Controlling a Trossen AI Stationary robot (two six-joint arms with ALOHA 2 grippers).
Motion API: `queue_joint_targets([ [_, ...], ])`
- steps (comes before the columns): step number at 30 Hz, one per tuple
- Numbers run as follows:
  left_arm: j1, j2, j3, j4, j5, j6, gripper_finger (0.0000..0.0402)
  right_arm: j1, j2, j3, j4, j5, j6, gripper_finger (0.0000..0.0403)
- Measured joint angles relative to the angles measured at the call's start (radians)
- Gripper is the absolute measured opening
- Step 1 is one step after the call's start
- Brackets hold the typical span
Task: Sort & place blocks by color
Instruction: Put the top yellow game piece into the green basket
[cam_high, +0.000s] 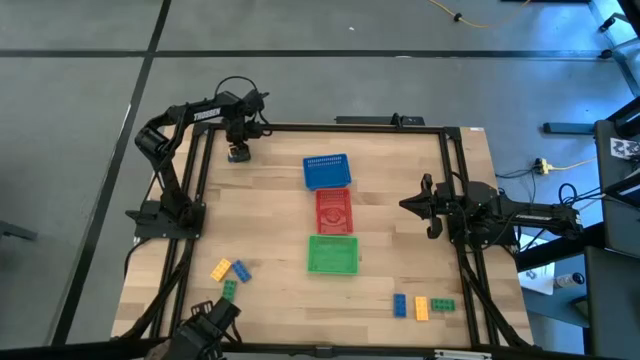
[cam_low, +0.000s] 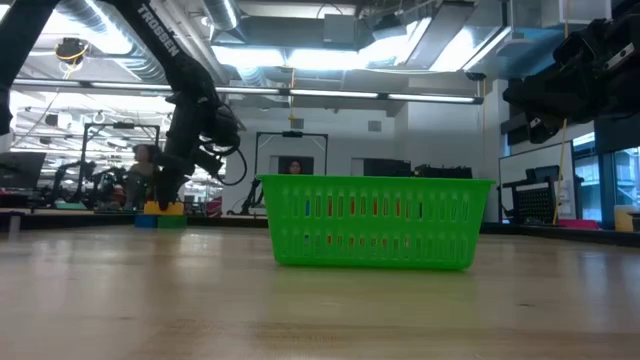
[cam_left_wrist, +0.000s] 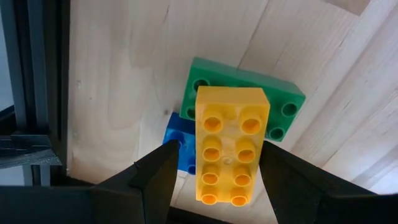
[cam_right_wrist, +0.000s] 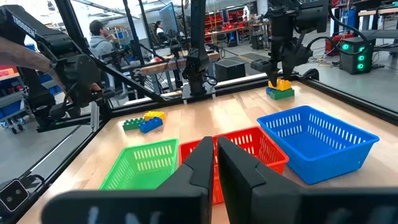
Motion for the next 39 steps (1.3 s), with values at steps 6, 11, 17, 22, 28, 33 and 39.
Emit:
queue_joint_targets([
  [6,0.0,0.0,0.0,0.0,0.011,-0.004,0.0213,0.0,0.0,0.0,0.0,0.0,0.0,0.0026],
  [11,0.0,0.0,0.0,-0.003,0.008,-0.005,0.0199,0.0,0.0,0.0,0.0,0.0,0.0,0.0026],
  [17,0.0,0.0,0.0,-0.01,0.007,-0.006,0.0146,0.0,0.0,0.0,0.0,0.0,0.0,0.0026],
  [22,0.0,-0.001,0.0,-0.015,0.0,-0.008,0.0118,0.0,0.0,0.0,0.0,0.0,0.0,0.0026],
  [28,0.0,-0.001,0.0,-0.014,0.0,-0.008,0.0118,0.0,0.0,0.0,0.0,0.0,0.0,0.0026],
  [33,0.005,-0.002,0.023,-0.029,0.007,-0.03,0.0118,0.0,0.0,0.0,0.0,0.0,0.0,0.0026],
  [39,0.011,-0.089,0.104,-0.047,0.025,-0.057,0.0118,0.0,0.0,0.0,0.0,0.0,0.0,0.0026],
])
